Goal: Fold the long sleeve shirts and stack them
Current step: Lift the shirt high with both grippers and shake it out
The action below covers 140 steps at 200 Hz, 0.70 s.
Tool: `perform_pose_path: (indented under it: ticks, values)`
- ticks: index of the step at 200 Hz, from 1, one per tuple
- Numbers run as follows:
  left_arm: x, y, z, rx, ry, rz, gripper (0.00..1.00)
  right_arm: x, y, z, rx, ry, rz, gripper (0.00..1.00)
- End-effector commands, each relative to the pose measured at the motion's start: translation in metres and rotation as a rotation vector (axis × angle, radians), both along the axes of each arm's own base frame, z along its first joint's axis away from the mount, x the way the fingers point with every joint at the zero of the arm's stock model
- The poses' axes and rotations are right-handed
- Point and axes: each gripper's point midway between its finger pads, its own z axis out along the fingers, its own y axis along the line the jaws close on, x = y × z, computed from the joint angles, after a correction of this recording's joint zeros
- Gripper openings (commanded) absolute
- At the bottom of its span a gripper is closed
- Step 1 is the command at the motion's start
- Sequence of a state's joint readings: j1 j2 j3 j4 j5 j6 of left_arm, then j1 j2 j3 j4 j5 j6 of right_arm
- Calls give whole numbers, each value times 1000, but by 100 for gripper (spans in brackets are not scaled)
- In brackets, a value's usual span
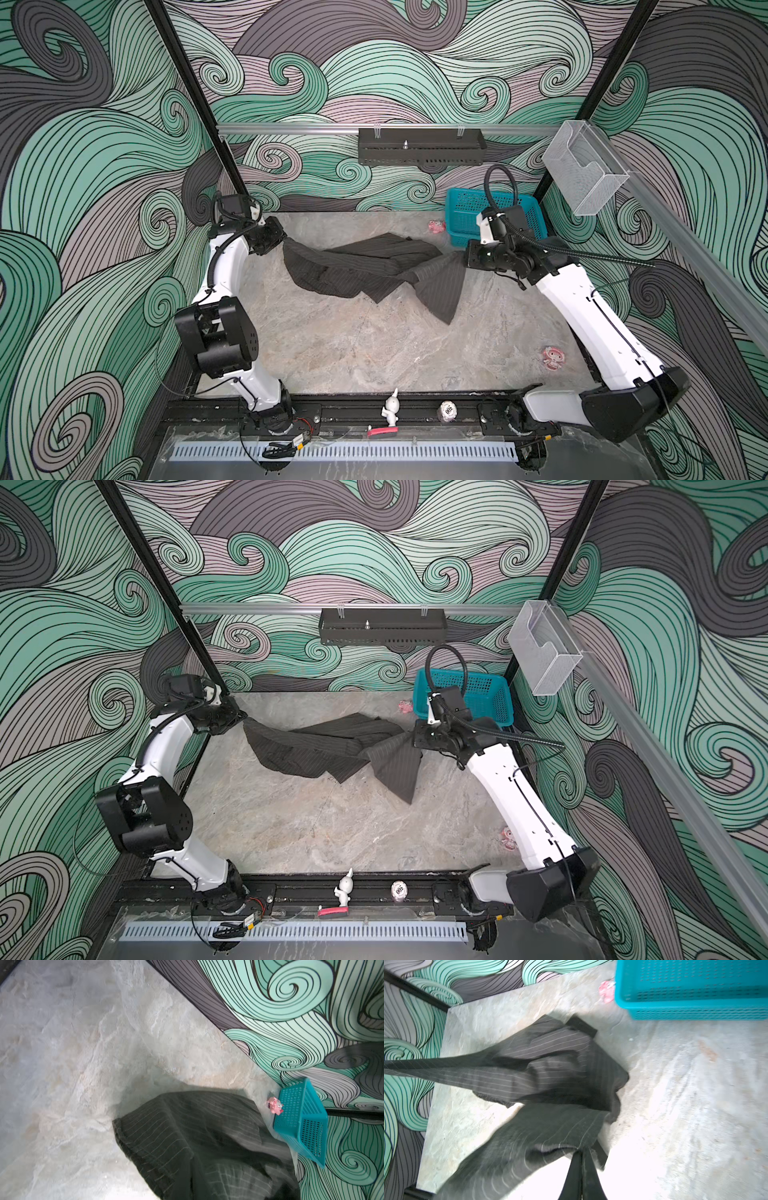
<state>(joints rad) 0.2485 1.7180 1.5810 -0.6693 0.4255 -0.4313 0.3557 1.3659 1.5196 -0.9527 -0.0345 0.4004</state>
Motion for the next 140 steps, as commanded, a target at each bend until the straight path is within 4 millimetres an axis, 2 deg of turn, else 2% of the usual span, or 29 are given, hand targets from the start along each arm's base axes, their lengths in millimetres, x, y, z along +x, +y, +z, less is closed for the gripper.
perform_pose_path:
  ticks: [1, 10, 19, 27, 32, 34, 48, 51, 56, 64, 75, 84, 94, 99, 101, 109, 117, 129, 140]
  values:
    - [37, 0, 15, 19, -62, -5, 0, 25, 1, -19, 18, 84, 34, 0]
    - [54, -1, 24, 27, -91, -16, 0, 47, -2, -15, 33, 58, 11, 0]
    - [71, 0, 34, 30, -126, -13, 0, 72, -5, -1, 50, 18, -6, 0]
    - [87, 1, 49, 32, -174, -7, 0, 94, -9, 13, 61, -19, -23, 0]
    - [97, 4, 64, 37, -216, 3, 0, 109, -11, 32, 74, -70, -32, 0]
    - [101, 5, 69, 38, -231, 8, 0, 112, -11, 28, 73, -63, -33, 0]
    - [120, 10, 122, 59, -365, 28, 0, 143, -12, 87, 96, -202, -41, 0]
    - [123, 11, 137, 65, -400, 30, 0, 145, -13, 106, 102, -244, -41, 0]
    - [126, 12, 162, 76, -459, 32, 0, 153, -13, 121, 105, -281, -44, 0]
    - [125, 13, 210, 97, -575, 35, 0, 155, -14, 172, 135, -414, -41, 0]
    - [111, 14, 274, 125, -750, 57, 0, 150, -18, 226, 188, -582, -54, 0]
    - [98, 18, 306, 139, -854, 93, 0, 138, -23, 262, 230, -689, -60, 0]
    - [81, 18, 333, 179, -927, 100, 0, 125, -30, 285, 244, -745, -79, 0]
    - [75, 15, 339, 193, -937, 91, 0, 114, -33, 298, 247, -783, -84, 0]
    - [73, 15, 341, 198, -938, 87, 0, 114, -33, 294, 243, -769, -86, 0]
    - [66, 10, 341, 207, -924, 60, 0, 103, -36, 299, 244, -794, -93, 0]
    - [62, 6, 332, 206, -887, 33, 0, 97, -40, 288, 226, -771, -107, 0]
    - [59, 1, 304, 195, -795, 0, 0, 87, -43, 267, 187, -703, -107, 0]
    - [54, -1, 268, 175, -704, -6, 0, 78, -43, 244, 164, -623, -97, 0]
